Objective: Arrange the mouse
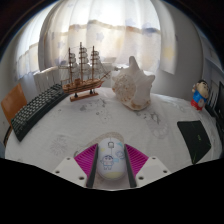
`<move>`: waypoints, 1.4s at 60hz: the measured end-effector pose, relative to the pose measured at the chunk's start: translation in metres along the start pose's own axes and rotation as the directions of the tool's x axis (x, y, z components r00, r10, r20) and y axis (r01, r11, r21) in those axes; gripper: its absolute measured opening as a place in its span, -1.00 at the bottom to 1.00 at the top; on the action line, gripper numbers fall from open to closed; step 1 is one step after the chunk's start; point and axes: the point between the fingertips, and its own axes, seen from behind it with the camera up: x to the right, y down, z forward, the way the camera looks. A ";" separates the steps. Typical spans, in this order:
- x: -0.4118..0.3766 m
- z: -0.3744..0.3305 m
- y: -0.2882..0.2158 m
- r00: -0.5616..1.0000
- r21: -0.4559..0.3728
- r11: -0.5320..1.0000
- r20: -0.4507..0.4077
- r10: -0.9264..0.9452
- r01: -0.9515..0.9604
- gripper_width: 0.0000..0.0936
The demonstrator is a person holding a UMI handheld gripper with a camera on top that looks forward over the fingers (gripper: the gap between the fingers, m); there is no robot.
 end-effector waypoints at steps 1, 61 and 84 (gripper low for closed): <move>0.001 0.000 0.000 1.000 -0.002 1.000 -0.005 0.003 -0.003 0.04; 0.392 0.012 -0.012 0.977 -0.004 0.995 -0.186 0.100 -0.103 -0.14; 0.354 -0.083 -0.041 0.980 -0.029 0.993 -0.167 0.108 -0.115 0.81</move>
